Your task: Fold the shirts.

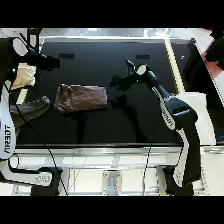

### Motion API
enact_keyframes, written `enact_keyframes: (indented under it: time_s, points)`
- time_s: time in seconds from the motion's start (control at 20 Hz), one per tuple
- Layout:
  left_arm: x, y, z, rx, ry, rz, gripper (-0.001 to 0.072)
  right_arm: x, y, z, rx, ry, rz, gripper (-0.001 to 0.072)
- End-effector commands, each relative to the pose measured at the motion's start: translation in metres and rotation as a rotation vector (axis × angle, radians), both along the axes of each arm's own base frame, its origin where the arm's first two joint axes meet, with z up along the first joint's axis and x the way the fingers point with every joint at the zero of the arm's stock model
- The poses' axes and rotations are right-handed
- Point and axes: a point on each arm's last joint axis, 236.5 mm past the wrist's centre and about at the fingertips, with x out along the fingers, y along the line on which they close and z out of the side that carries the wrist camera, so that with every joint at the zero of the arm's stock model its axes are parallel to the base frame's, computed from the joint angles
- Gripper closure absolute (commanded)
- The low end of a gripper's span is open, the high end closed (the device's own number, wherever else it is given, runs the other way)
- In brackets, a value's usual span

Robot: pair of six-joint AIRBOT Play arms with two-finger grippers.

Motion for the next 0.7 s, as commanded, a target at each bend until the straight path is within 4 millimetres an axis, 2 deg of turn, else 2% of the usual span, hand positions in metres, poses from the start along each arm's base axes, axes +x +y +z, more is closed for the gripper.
enact_keyframes:
  time_s: [0.0,0.15,0.35,0.6,0.65]
  points:
    - [0.0,-0.001,0.0,-0.004,0.0,-0.002,0.0696,-0.02,0.024,-0.022,0.128,0.125,0.031,0.0143]
    - [0.0,-0.002,0.0,-0.007,0.0,-0.003,0.0695,-0.025,0.042,-0.019,0.136,0.111,0.053,0.0142]
    - [0.0,-0.003,0.0,-0.011,0.0,-0.004,0.0695,-0.033,0.073,-0.006,0.198,0.11,0.096,0.0143]
    - [0.0,-0.003,0.0,-0.01,0.001,-0.004,0.0695,-0.056,0.097,-0.026,0.189,0.17,0.132,0.0147]
    - [0.0,-0.003,0.0,-0.01,0.001,-0.005,0.0695,-0.057,0.1,-0.025,0.195,0.172,0.134,0.0189]
